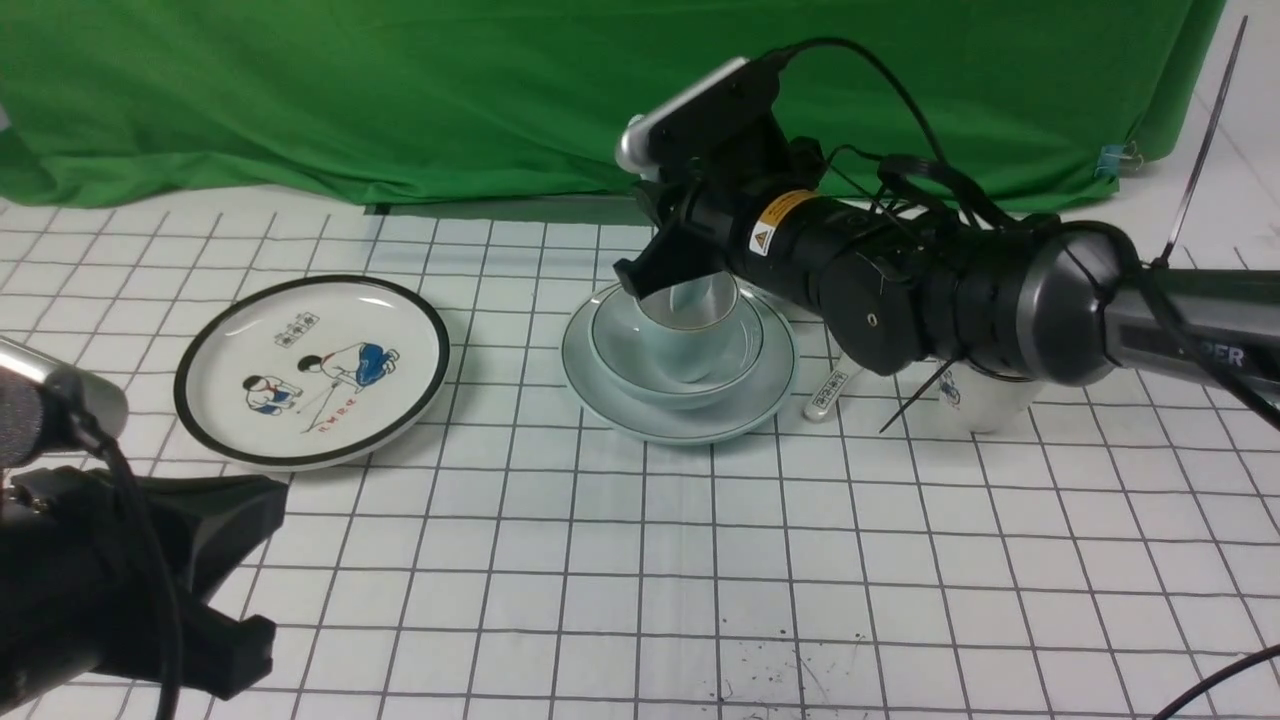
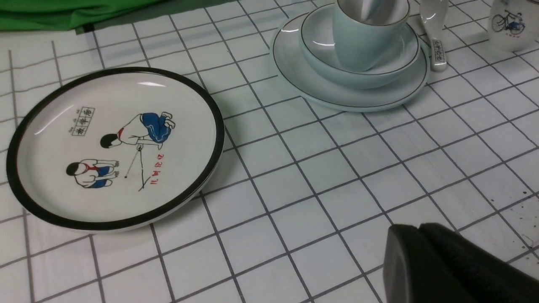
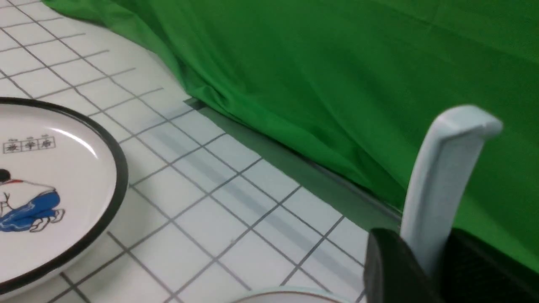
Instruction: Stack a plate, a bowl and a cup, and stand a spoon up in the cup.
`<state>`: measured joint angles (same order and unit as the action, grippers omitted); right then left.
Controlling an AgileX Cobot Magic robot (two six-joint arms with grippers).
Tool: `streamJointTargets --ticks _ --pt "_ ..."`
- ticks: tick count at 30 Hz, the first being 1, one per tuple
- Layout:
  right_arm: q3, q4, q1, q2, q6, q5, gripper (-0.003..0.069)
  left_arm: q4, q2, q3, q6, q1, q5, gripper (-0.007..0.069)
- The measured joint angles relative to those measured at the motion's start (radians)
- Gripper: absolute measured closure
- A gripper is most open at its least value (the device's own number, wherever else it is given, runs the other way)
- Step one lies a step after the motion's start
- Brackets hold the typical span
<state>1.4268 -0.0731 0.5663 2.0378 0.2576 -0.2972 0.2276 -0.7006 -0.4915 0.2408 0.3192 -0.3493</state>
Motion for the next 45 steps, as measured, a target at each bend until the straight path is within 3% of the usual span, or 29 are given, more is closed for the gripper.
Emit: streamJointTargets --ticks 10,16,17,20,21,23,26,31,36,45 --pt "0.000 0.000 0.000 0.020 -0.020 0.109 0.0414 0.000 0.000 0.000 0.002 0.000 -0.003 0.0655" --pt "0.000 0.000 0.000 -0.097 0.001 0.279 0.0367 -0.038 0.000 0.000 0.003 0.000 -0.003 0.0655" --pt "0.000 0.000 0.000 -0.170 0.015 0.368 0.0375 -0.046 0.000 0.000 0.003 0.000 -0.003 0.0655" --pt "0.000 0.026 0.000 -0.385 0.063 0.563 0.0488 -0.052 0.000 0.000 0.003 0.000 -0.003 0.0654" --pt "0.000 0.029 0.000 -0.399 0.063 0.563 0.0499 -0.052 0.000 0.000 0.003 0.000 -0.003 0.0654" --pt "0.000 0.056 0.000 -0.549 0.075 0.700 0.0610 -0.053 0.000 0.000 0.003 0.000 -0.003 0.0653" --pt "-0.031 0.068 0.000 -0.710 0.059 0.794 0.0641 -0.053 0.000 0.000 0.003 0.000 -0.003 0.0653" --pt "-0.267 0.038 0.000 -0.962 -0.003 0.824 0.0645 -0.053 0.000 0.000 0.003 0.000 -0.003 0.0653" --pt "-0.661 0.026 0.000 -1.206 -0.045 0.744 0.0645 -0.053 0.000 0.000 0.003 0.000 -0.002 0.0653" --pt "-1.033 0.049 0.000 -1.416 -0.130 0.707 0.0638 -0.060 0.000 0.000 0.015 0.000 -0.002 0.0653"
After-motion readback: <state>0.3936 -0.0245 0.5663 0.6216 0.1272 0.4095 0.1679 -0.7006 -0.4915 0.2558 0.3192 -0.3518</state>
